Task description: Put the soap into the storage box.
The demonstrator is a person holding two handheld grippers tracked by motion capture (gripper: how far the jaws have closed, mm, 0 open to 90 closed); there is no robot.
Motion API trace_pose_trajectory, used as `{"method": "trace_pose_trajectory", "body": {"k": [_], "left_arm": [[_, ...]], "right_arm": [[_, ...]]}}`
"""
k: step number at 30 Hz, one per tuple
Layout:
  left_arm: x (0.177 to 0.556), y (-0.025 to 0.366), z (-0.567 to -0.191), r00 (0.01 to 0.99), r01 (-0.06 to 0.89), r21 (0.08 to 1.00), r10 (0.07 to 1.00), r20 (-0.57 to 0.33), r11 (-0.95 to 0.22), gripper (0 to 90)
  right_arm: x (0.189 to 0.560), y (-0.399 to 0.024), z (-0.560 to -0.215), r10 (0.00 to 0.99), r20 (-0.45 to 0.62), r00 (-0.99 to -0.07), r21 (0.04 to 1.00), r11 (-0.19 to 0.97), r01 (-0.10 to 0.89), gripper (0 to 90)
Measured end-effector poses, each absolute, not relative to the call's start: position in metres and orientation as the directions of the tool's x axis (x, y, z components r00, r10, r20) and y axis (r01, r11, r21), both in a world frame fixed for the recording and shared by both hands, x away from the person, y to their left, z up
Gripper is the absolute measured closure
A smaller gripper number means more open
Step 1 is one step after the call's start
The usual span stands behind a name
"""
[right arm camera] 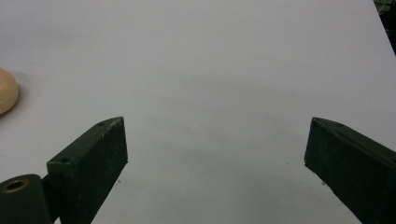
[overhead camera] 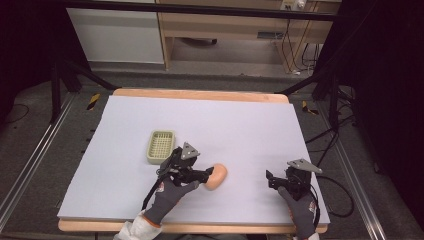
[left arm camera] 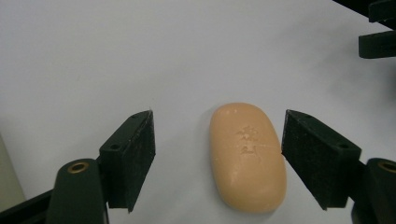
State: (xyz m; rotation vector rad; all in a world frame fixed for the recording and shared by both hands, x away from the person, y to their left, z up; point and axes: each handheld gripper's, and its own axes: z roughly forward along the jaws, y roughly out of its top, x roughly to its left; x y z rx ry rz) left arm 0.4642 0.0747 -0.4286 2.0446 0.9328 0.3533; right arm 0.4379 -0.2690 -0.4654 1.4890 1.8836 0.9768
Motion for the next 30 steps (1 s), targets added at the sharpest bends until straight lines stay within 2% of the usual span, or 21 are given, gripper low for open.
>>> {"method": "trace_pose_trajectory", "body": {"k": [30], "left_arm": [[0.467, 0.04, -0.45, 0.714, 0.492, 0.741, 0.699, -0.042, -0.458, 22.6]], "right_arm": [[0.439, -0.271, -0.464, 0.97, 0.029, -0.24, 0.808, 0.119, 0.577, 6.7]]}}
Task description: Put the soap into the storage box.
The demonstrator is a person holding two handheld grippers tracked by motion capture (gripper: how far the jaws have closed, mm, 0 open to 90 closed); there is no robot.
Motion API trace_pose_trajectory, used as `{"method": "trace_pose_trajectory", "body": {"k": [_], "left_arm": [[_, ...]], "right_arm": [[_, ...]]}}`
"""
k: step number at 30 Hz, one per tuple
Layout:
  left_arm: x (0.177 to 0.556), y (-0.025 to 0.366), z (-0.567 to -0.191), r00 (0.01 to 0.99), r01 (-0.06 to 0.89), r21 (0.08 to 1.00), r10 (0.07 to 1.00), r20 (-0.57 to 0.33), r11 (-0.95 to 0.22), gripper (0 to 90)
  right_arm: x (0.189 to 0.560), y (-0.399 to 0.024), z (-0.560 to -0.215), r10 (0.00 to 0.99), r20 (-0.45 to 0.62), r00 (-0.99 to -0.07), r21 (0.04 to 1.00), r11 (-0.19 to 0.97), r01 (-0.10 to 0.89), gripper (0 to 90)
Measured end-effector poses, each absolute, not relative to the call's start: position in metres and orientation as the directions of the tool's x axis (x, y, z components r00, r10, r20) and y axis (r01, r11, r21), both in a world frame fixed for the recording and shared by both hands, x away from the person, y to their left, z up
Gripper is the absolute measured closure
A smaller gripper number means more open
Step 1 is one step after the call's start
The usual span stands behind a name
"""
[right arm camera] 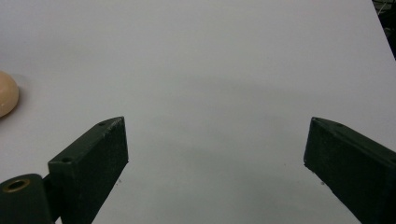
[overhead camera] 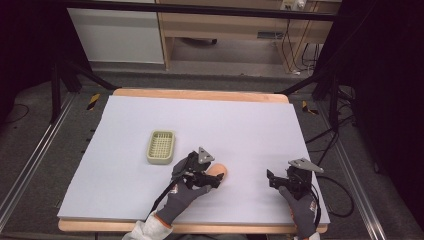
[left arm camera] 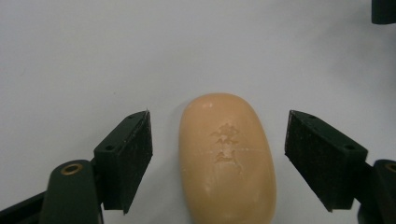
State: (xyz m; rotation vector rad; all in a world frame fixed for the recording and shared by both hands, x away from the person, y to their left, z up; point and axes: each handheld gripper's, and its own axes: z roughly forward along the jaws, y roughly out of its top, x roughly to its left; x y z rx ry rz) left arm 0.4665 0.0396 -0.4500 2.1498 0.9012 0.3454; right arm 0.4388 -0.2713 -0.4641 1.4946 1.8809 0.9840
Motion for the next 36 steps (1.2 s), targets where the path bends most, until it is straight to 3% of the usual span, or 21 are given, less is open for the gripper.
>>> {"method": "trace_pose_trajectory", "body": {"k": [36], "left_arm": [[0.472, 0.023, -0.476, 0.717, 0.522, 0.672, 0.697, -0.011, -0.526, 28.3]], "right_arm": [[0.441, -0.27, -0.468, 0.969, 0.024, -0.245, 0.793, 0.13, 0.595, 6.7]]}}
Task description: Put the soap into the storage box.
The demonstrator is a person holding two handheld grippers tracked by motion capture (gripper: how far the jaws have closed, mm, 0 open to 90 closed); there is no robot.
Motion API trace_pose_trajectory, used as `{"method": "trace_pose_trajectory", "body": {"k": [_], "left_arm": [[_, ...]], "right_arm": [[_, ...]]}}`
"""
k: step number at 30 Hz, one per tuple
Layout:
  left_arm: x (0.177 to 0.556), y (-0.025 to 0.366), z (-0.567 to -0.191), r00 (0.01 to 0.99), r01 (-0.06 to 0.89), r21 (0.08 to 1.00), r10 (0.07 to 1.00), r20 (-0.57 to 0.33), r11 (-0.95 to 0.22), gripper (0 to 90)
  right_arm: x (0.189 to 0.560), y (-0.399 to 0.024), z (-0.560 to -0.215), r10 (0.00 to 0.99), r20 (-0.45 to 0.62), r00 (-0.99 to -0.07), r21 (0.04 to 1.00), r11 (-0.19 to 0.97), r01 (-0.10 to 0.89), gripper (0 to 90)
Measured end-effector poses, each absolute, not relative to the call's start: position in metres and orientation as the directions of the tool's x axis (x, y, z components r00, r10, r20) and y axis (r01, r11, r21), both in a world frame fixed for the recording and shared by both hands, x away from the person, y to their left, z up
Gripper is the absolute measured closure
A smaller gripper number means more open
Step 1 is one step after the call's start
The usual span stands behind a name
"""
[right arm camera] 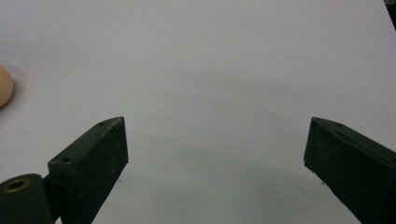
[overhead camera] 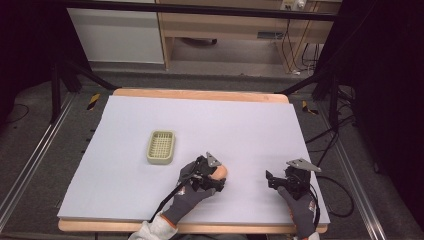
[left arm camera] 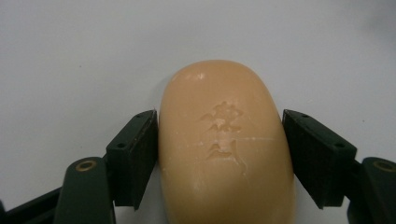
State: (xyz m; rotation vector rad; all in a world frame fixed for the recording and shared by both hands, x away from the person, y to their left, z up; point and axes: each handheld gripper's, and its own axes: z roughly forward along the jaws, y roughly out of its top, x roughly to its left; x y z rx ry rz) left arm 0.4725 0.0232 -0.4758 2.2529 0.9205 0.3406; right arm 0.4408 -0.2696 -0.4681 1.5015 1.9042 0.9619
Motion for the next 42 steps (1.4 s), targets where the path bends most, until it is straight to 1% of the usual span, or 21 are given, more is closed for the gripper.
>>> {"method": "trace_pose_trajectory", "body": {"k": [21, 32, 42], "left_arm": [[0.4709, 0.0197, -0.4761, 0.706, 0.526, 0.665, 0.708, 0.007, -0.53, 30.6], [0.4707, 0.02, -0.4758, 0.7, 0.53, 0.669, 0.714, 0.001, -0.521, 31.4], [0.4688, 0.0263, -0.468, 0.712, 0.522, 0.678, 0.702, -0.011, -0.518, 31.5]], "right_arm": [[0.441, -0.2683, -0.4682, 0.969, 0.024, -0.245, 0.792, 0.131, 0.596, 6.7], [0.441, -0.2693, -0.4681, 0.971, 0.03, -0.239, 0.793, 0.123, 0.596, 6.6], [0.4407, -0.2705, -0.4679, 0.97, 0.028, -0.24, 0.795, 0.124, 0.594, 6.6]]}}
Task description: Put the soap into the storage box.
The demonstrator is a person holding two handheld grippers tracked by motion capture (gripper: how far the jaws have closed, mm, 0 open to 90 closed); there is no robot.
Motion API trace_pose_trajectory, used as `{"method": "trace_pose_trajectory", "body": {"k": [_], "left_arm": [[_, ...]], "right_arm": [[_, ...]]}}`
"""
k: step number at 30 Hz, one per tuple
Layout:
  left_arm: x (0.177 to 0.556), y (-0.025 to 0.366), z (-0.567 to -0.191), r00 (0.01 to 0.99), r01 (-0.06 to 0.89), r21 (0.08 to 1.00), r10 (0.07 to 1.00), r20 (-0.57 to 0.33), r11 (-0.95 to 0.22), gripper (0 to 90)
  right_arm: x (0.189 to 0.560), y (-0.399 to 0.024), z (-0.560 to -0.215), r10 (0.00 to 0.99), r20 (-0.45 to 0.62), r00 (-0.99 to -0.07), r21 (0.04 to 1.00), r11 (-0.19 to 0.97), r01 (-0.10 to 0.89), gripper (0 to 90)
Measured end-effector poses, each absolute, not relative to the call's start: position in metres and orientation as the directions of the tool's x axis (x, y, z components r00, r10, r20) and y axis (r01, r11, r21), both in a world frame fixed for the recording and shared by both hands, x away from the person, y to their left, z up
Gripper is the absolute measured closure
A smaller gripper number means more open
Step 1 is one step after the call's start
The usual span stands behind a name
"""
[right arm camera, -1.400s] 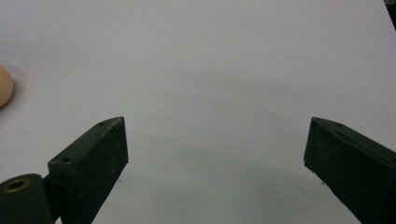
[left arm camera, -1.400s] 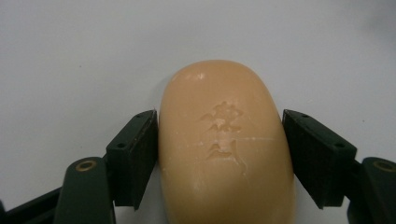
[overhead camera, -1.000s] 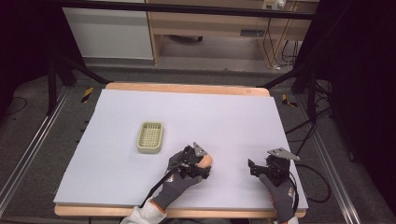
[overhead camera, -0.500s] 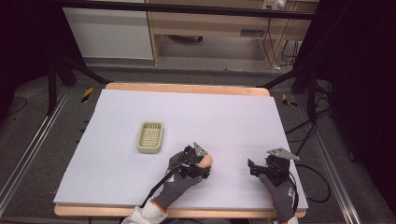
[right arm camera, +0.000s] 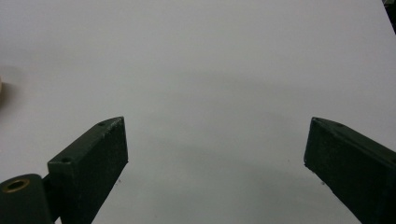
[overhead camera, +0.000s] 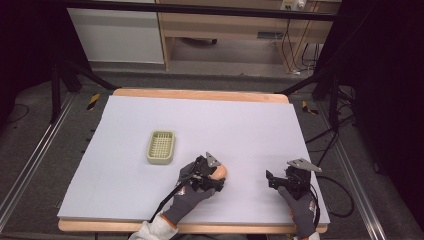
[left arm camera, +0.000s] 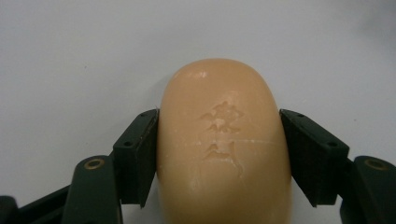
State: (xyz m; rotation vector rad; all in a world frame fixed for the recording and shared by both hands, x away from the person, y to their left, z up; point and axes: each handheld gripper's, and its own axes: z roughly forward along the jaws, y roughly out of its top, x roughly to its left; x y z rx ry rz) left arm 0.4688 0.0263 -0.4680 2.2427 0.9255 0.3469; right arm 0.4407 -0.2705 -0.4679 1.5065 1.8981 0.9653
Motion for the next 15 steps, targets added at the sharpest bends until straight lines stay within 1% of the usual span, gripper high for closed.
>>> {"method": "trace_pose_trajectory", "body": {"k": [15], "left_arm": [[0.464, 0.041, -0.443, 0.715, 0.503, 0.701, 0.699, -0.009, -0.505, 31.6]], "right_arm": [[0.441, -0.27, -0.468, 0.971, 0.03, -0.238, 0.797, 0.121, 0.592, 6.5]]}}
